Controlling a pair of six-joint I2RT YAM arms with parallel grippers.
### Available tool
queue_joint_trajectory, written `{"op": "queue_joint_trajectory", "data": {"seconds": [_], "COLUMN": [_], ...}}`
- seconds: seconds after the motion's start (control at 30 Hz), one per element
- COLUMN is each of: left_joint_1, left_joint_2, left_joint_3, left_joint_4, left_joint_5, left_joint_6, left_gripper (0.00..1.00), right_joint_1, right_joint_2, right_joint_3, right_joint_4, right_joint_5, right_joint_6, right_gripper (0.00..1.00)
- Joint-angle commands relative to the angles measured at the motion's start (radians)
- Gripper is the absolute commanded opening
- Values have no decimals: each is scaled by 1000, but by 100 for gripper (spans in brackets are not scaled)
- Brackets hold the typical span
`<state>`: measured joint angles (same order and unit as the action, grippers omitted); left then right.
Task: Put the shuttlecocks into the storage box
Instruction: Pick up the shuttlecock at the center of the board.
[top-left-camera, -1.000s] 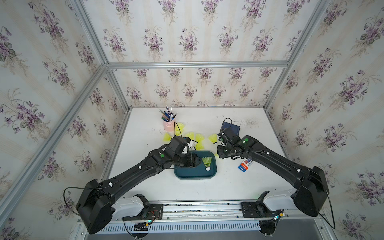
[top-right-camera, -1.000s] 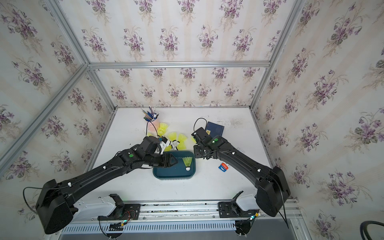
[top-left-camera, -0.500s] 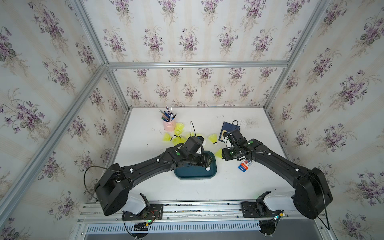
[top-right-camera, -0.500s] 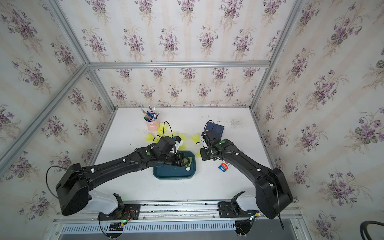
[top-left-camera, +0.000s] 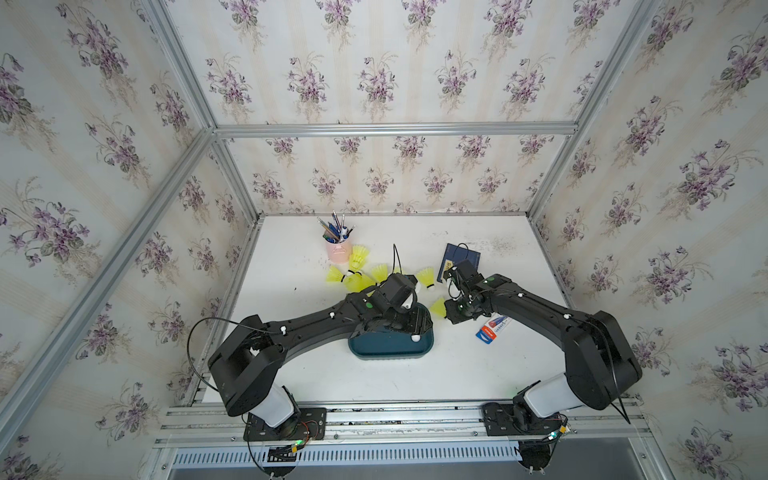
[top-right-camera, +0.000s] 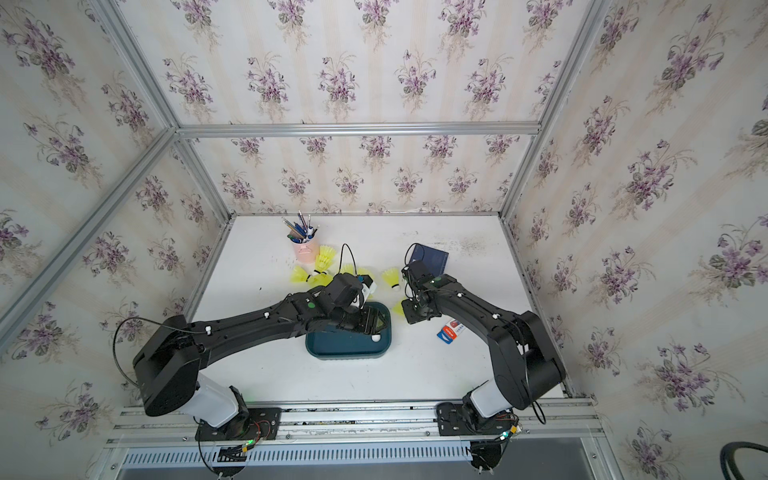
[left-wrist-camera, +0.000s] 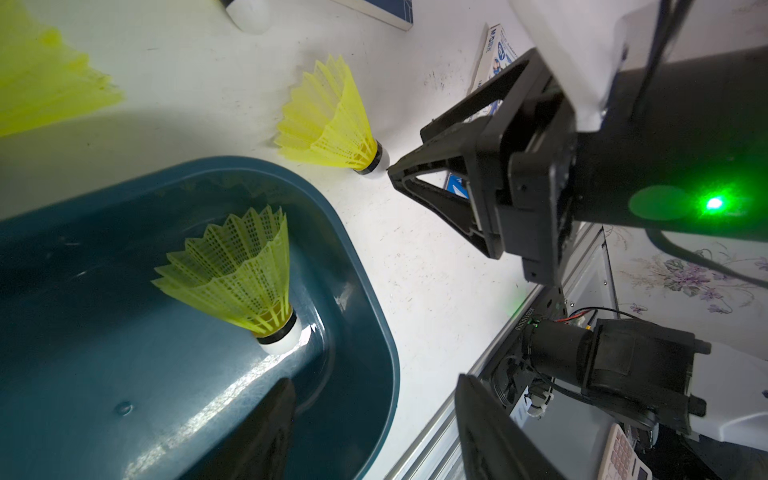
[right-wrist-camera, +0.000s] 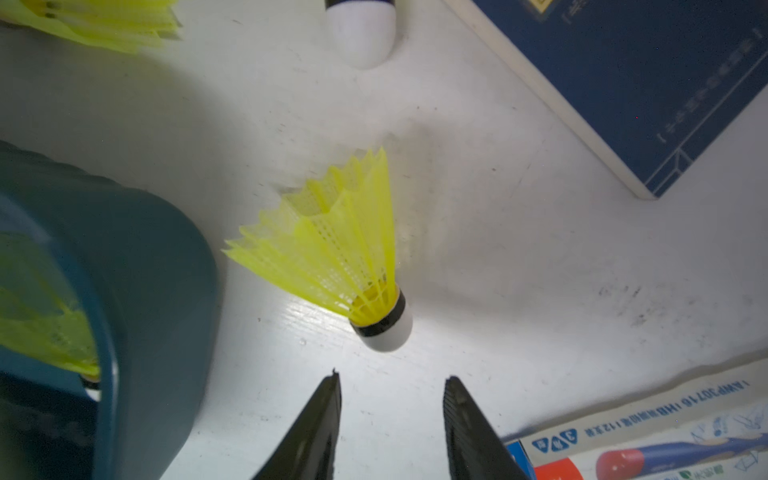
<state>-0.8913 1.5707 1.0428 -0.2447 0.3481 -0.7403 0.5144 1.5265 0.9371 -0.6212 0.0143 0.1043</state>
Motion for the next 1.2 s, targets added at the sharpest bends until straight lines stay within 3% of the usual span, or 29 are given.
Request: {"op": "queue_joint_trajectory", "data": {"seconds": [0.0,0.53,1.17], "left_joint_1": [-1,2,2], "left_joint_2": [7,12,12], "left_joint_3": [2,8,2], "left_joint_4": [31,20,22], "left_joint_5": [5,28,31], "left_joint_6": [13,25,15], "left_gripper": [65,65,64], "right_joint_1": [1,2,-1], "right_joint_2": [17,100,202], "right_joint_3": [0,26,91], "right_joint_4": [20,41,26], "right_joint_5": [4,-14,48], "right_joint_6": [-12,-12,75], "right_gripper": [44,45,39]}}
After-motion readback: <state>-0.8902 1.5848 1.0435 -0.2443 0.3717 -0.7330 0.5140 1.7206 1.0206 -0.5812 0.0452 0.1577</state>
